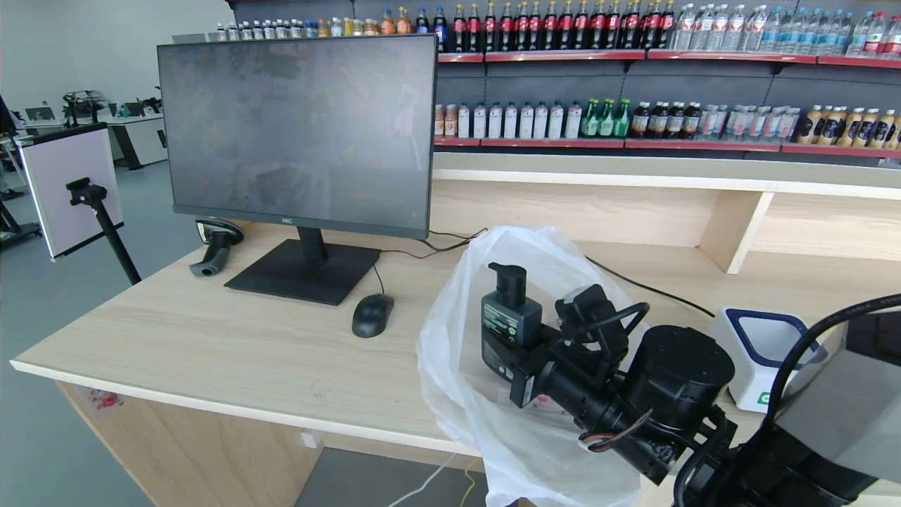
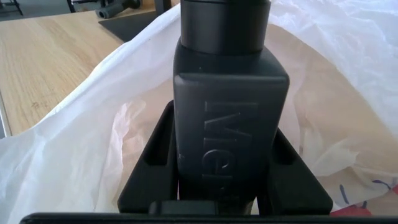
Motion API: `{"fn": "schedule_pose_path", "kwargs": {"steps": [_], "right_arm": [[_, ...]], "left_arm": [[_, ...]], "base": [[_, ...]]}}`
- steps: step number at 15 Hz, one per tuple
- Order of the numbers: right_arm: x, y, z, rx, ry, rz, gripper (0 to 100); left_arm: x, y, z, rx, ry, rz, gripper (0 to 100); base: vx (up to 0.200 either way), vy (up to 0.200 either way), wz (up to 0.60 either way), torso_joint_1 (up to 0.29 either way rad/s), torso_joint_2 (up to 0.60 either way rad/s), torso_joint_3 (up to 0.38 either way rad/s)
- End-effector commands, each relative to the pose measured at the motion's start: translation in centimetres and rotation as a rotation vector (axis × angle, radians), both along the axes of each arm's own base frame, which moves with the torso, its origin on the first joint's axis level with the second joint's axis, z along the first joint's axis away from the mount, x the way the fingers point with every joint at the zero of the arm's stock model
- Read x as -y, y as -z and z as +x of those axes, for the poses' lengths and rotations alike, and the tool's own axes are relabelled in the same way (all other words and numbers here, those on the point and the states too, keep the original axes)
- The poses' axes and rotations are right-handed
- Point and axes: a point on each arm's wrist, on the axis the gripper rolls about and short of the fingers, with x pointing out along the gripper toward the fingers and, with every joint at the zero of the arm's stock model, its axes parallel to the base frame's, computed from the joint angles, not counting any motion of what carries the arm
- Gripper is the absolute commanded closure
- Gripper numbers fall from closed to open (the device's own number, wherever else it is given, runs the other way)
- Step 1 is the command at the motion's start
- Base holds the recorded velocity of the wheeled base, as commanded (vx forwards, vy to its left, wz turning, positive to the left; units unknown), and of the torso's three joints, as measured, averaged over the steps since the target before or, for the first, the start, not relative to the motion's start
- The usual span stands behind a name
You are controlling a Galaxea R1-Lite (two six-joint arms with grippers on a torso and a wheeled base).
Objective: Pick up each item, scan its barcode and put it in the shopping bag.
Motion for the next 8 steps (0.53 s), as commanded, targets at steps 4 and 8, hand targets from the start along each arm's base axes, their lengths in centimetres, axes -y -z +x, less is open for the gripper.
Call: {"fn": "schedule_pose_path", "kwargs": {"steps": [4, 8], "right_arm": [[0.05, 0.65, -0.01, -0.011, 0.0, -0.025, 100], [0.04, 0.7, 0.0, -0.009, 0.0, -0.03, 100]], "left_arm": [[0.0, 0.0, 0.0, 0.001, -0.001, 0.0, 0], [0.0, 0.0, 0.0, 0.001, -0.001, 0.0, 0]], "base": [[0.0, 0.0, 0.0, 0.0, 0.0, 0.0], [0.0, 0.0, 0.0, 0.0, 0.0, 0.0]]}}
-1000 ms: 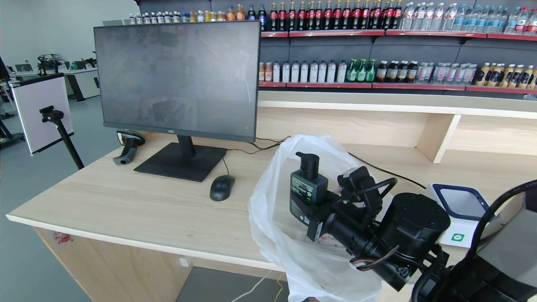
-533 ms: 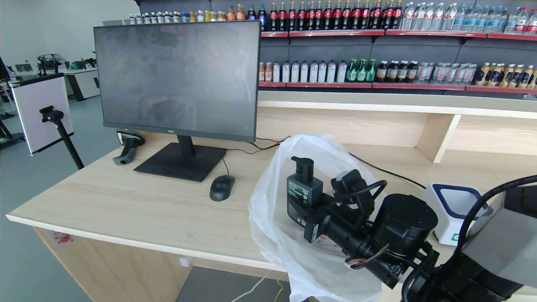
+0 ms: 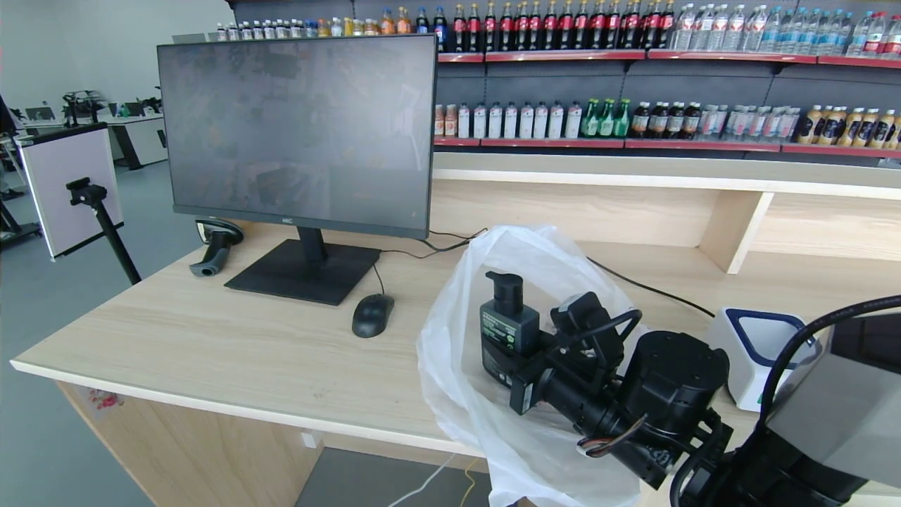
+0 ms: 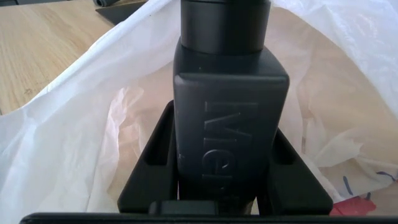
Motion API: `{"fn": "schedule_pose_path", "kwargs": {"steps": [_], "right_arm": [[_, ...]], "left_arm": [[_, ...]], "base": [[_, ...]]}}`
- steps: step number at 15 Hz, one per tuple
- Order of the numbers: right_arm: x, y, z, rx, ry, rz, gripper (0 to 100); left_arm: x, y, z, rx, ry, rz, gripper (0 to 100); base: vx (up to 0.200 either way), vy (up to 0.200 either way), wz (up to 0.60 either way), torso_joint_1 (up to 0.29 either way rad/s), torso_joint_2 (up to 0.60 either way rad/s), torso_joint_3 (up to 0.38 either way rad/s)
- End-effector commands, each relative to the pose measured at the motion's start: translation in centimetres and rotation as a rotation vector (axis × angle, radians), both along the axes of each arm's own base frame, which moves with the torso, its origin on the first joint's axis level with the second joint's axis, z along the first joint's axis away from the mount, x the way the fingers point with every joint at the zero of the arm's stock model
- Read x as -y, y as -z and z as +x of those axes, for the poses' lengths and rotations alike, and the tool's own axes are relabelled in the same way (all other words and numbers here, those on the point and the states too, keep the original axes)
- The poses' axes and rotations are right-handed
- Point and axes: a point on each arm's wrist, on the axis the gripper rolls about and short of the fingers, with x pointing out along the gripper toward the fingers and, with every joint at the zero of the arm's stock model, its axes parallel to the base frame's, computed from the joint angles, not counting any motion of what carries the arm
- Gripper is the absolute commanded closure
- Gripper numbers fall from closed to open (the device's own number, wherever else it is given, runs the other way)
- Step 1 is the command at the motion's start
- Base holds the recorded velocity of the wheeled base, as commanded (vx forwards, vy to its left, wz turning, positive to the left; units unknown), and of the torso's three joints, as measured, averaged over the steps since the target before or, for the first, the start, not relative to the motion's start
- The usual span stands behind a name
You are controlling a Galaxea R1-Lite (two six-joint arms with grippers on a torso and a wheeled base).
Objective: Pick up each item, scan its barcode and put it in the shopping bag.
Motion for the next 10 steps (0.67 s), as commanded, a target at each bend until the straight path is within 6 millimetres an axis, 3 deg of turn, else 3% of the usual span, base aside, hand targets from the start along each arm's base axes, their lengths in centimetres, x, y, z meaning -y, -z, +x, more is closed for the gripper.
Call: {"fn": "schedule_pose_path", "kwargs": {"steps": [1, 10], "right_arm": [[0.2, 0.34, -0.27, -0.012, 0.0, -0.015, 100], [0.37, 0.91, -0.47, -0.031, -0.002, -0.033, 100]], "left_arm": [[0.0, 0.0, 0.0, 0.001, 0.0, 0.0, 0], [0.0, 0.0, 0.0, 0.001, 0.0, 0.0, 0]], "base": [[0.0, 0.0, 0.0, 0.0, 0.0, 0.0], [0.0, 0.0, 0.0, 0.0, 0.0, 0.0]]}}
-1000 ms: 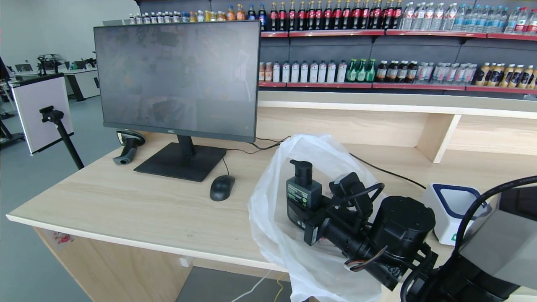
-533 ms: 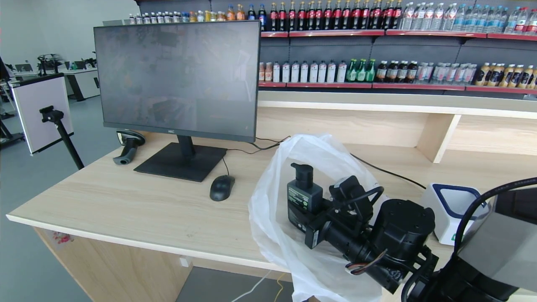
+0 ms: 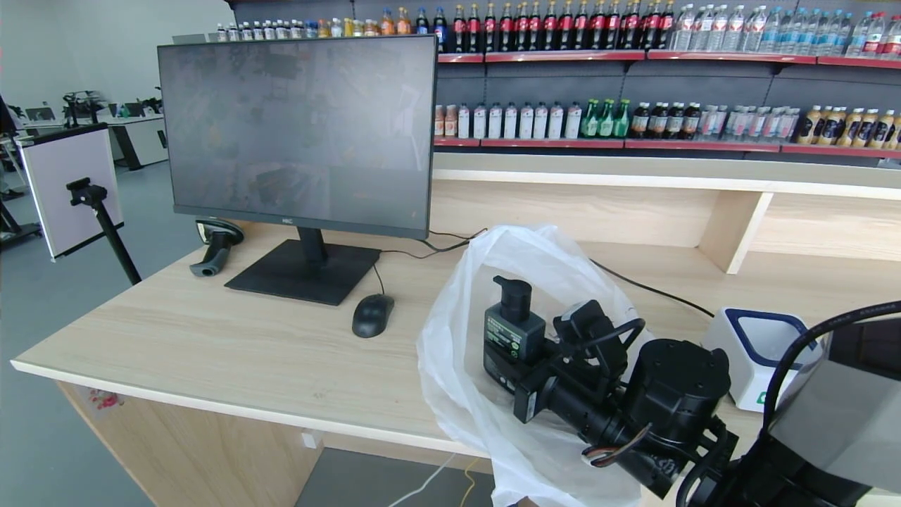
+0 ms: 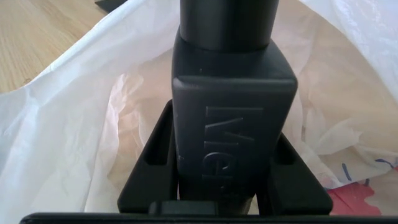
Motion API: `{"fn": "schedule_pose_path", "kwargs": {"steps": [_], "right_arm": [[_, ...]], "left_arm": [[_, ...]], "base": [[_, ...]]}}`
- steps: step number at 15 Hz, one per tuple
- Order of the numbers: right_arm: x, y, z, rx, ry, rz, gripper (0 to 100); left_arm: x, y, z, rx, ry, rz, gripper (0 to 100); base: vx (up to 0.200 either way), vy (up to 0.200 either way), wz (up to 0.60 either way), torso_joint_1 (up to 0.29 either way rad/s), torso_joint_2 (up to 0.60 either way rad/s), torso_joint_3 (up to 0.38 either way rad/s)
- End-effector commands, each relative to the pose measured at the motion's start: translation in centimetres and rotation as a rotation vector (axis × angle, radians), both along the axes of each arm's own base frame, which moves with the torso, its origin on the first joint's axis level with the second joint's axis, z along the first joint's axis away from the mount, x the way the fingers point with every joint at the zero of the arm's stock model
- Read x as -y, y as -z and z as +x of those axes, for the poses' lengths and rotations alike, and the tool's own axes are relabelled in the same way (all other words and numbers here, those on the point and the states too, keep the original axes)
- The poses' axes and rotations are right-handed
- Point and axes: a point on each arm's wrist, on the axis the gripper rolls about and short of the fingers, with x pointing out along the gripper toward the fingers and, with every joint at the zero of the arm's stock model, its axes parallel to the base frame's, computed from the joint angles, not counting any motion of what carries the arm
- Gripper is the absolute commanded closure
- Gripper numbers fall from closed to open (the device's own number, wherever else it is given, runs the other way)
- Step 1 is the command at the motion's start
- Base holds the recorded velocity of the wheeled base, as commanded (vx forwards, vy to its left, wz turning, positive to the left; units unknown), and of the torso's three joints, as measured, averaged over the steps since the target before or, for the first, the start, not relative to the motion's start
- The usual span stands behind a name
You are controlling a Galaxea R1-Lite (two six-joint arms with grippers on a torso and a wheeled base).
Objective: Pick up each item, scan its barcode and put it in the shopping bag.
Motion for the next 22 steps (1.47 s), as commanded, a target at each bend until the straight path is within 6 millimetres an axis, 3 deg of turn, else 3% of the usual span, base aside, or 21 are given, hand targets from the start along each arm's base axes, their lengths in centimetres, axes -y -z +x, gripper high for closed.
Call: {"fn": "schedule_pose_path", "kwargs": {"steps": [1, 2, 3, 11, 17, 22], "right_arm": [[0.0, 0.2, 0.0, -0.005, -0.001, -0.005, 100], [0.0, 0.2, -0.1, -0.006, -0.001, -0.007, 100], [0.0, 0.1, -0.1, -0.004, -0.002, -0.008, 0], [0.6, -2.1, -0.8, 0.047, -0.001, 0.034, 0], [0.8, -2.9, -2.4, 0.046, -0.027, 0.053, 0], [2.3, -3.9, -4.1, 0.052, -0.029, 0.061, 0]], "left_arm": [[0.0, 0.0, 0.0, 0.001, 0.0, 0.0, 0], [0.0, 0.0, 0.0, 0.001, 0.0, 0.0, 0], [0.0, 0.0, 0.0, 0.001, 0.0, 0.0, 0], [0.0, 0.0, 0.0, 0.001, 0.001, 0.007, 0], [0.0, 0.0, 0.0, -0.001, 0.0, 0.003, 0], [0.0, 0.0, 0.0, -0.001, 0.0, 0.003, 0]], "base": [[0.0, 0.0, 0.0, 0.0, 0.0, 0.0], [0.0, 0.0, 0.0, 0.0, 0.0, 0.0], [0.0, 0.0, 0.0, 0.0, 0.0, 0.0], [0.0, 0.0, 0.0, 0.0, 0.0, 0.0], [0.0, 0.0, 0.0, 0.0, 0.0, 0.0], [0.0, 0.0, 0.0, 0.0, 0.0, 0.0]]}}
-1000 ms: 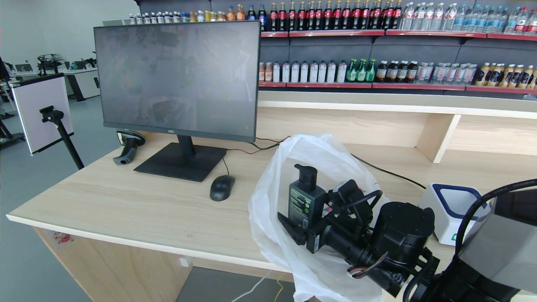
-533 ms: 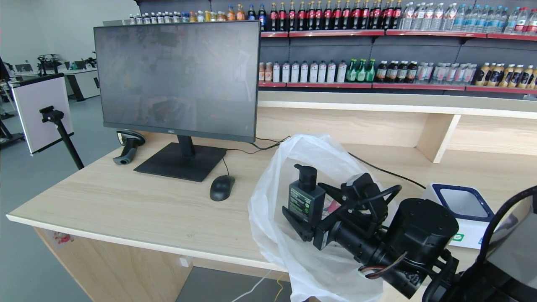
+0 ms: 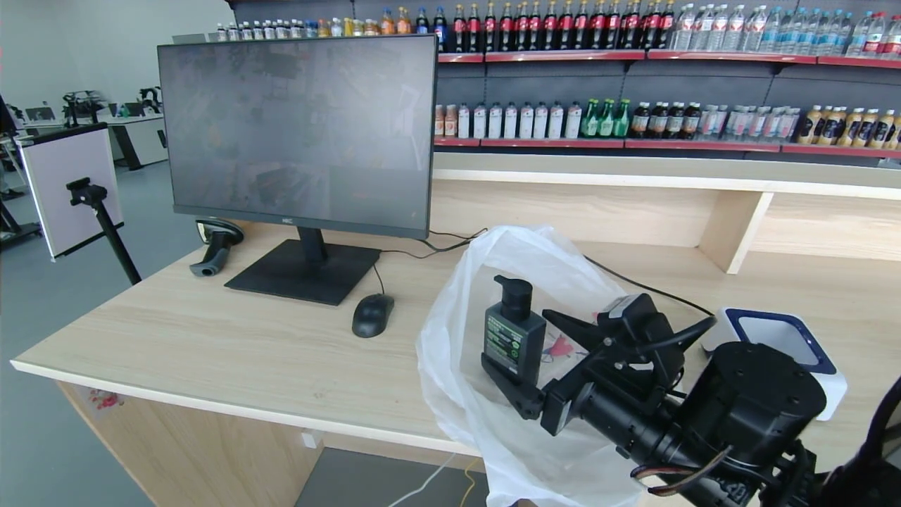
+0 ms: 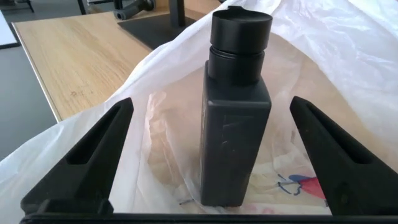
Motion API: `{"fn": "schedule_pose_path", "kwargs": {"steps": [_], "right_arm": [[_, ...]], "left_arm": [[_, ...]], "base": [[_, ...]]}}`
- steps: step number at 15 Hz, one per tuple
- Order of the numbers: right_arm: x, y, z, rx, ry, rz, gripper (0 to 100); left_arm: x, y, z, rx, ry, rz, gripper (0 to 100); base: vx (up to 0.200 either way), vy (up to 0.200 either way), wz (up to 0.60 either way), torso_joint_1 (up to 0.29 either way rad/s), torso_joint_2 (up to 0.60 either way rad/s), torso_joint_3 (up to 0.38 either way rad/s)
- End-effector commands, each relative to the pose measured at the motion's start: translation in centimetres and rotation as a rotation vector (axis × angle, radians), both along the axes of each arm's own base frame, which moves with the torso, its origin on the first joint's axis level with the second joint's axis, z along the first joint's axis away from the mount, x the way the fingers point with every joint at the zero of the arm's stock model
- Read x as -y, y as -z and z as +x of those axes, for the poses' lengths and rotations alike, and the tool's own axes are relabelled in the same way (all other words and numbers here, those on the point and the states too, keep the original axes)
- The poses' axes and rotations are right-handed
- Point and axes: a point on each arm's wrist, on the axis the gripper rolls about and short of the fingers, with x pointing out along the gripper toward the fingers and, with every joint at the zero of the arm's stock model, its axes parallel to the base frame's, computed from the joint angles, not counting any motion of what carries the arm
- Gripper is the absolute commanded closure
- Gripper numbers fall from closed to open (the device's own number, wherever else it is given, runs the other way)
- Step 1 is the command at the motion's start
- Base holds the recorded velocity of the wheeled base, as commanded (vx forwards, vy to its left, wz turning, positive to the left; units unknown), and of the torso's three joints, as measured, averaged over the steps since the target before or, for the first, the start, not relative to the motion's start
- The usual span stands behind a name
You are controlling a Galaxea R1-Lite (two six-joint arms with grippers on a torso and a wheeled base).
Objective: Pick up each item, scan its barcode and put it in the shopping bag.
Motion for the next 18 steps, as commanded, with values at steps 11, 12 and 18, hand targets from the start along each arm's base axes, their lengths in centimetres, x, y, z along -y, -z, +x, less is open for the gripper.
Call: {"fn": "schedule_pose_path", "kwargs": {"steps": [11, 12, 18], "right_arm": [[6.2, -3.7, -4.6, 0.045, 0.061, 0.119, 0], [6.2, -3.6, -4.6, 0.042, 0.064, 0.118, 0], [7.7, -3.2, -4.7, 0.029, 0.119, 0.103, 0]], "left_arm": [[0.0, 0.0, 0.0, 0.0, 0.0, 0.001, 0], [0.0, 0.0, 0.0, 0.0, 0.0, 0.001, 0], [0.0, 0.0, 0.0, 0.0, 0.0, 0.0, 0]], "base": [[-0.073, 0.0, 0.0, 0.003, 0.0, 0.0], [-0.2, 0.0, 0.0, 0.002, 0.0, 0.007], [-0.033, 0.0, -0.3, -0.001, 0.0, 0.006]]}}
